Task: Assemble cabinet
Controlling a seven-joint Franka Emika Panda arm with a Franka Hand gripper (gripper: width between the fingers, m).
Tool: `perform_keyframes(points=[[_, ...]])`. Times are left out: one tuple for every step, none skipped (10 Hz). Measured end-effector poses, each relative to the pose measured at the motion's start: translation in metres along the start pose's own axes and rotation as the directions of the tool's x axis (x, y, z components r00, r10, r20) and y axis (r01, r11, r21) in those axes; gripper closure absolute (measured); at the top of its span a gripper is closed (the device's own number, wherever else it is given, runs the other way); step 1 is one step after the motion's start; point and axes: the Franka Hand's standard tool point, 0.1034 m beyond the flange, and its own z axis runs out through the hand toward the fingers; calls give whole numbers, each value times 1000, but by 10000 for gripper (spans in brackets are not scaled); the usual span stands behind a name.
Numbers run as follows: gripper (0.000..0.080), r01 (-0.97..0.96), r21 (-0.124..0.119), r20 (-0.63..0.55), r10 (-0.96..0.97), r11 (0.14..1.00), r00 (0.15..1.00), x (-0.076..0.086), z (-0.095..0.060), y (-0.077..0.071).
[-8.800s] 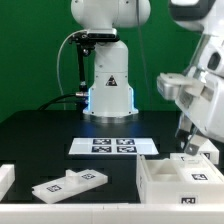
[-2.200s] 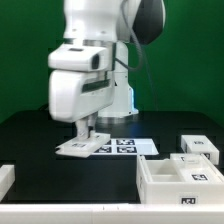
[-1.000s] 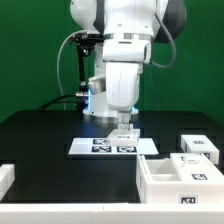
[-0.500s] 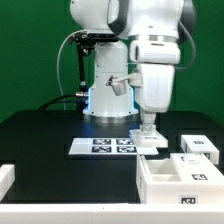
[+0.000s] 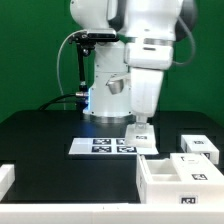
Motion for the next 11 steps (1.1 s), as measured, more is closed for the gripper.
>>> perform_keyframes(points=[[735,-2,22,19,2,1000,1000,10,-2,-5],[735,1,24,20,-2,1000,1000,14,-1,-7],[735,-2,25,21,2,1000,1000,12,0,-7],[735,-3,27,21,3,1000,1000,11,0,-7],[735,15,28,22,-15,999,1000,11,1,-8],[735,98,38,21,-99,994,995,11,5,-12],[735,171,49,18,-172,984,985,8,8,-16],[735,213,60,12,-214,975,977,4,10,-18],[735,208,62,9,-209,976,978,2,11,-18],[735,206,62,9,-207,977,978,2,11,-18],[735,205,62,9,-206,977,978,2,11,-18]])
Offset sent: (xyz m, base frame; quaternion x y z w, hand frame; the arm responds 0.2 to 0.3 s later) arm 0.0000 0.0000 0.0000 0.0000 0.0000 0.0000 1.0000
